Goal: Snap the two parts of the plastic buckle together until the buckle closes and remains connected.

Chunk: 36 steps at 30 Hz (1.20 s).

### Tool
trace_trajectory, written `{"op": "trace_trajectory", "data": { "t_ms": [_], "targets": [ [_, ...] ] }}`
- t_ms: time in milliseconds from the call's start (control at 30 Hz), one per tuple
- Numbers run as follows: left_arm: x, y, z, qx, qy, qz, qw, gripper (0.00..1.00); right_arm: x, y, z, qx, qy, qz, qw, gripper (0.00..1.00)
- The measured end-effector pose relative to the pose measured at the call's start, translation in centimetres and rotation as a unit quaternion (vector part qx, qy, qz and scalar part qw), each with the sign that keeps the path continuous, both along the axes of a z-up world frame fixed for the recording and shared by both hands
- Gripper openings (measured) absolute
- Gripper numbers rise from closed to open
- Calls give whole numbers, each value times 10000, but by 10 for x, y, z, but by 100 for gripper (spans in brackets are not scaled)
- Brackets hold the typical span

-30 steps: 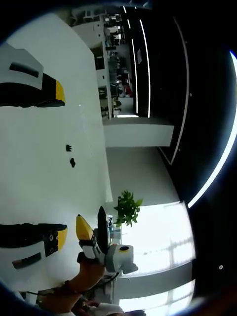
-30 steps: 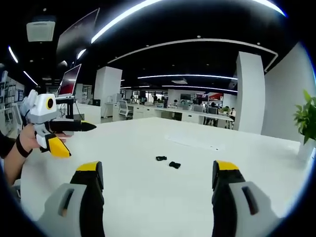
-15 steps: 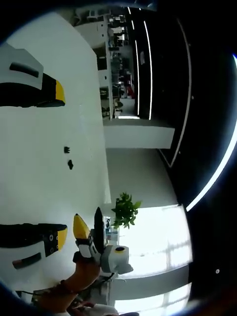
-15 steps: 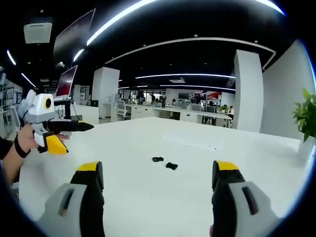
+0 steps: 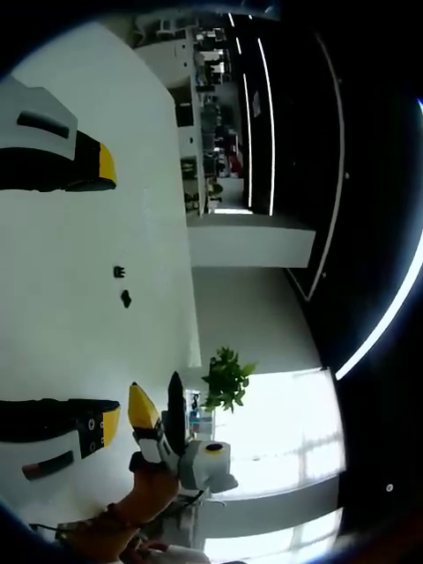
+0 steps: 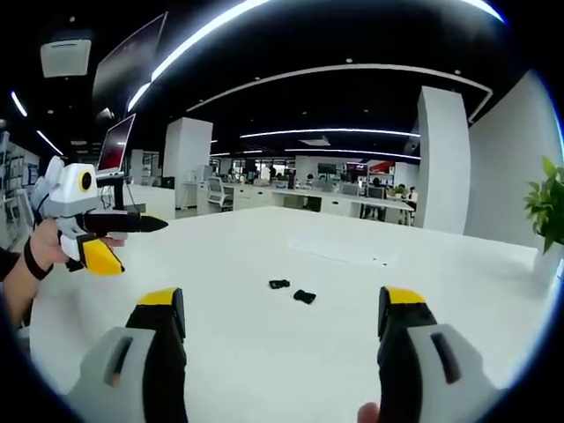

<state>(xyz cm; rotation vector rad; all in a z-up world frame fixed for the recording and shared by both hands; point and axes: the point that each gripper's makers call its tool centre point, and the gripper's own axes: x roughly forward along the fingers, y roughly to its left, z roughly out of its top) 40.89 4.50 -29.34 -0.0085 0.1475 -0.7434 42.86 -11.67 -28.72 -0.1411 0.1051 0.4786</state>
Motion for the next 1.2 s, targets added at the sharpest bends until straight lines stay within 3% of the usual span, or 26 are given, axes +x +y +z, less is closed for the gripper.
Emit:
{"op": "trace_trajectory", "data": {
  "t_ms": [167, 667, 1200],
  "targets": [
    [3, -2, -4, -28, 61, 2, 10000, 100, 1, 0, 4, 26, -128, 5, 9999, 90],
    [19, -5, -5, 101, 49, 48, 9999, 100, 6, -2, 2, -51, -90, -70, 9999, 90],
    [36, -8, -13, 194, 157, 130, 9996, 100, 24, 2, -2, -177, 20, -68, 9998, 90]
  ]
}}
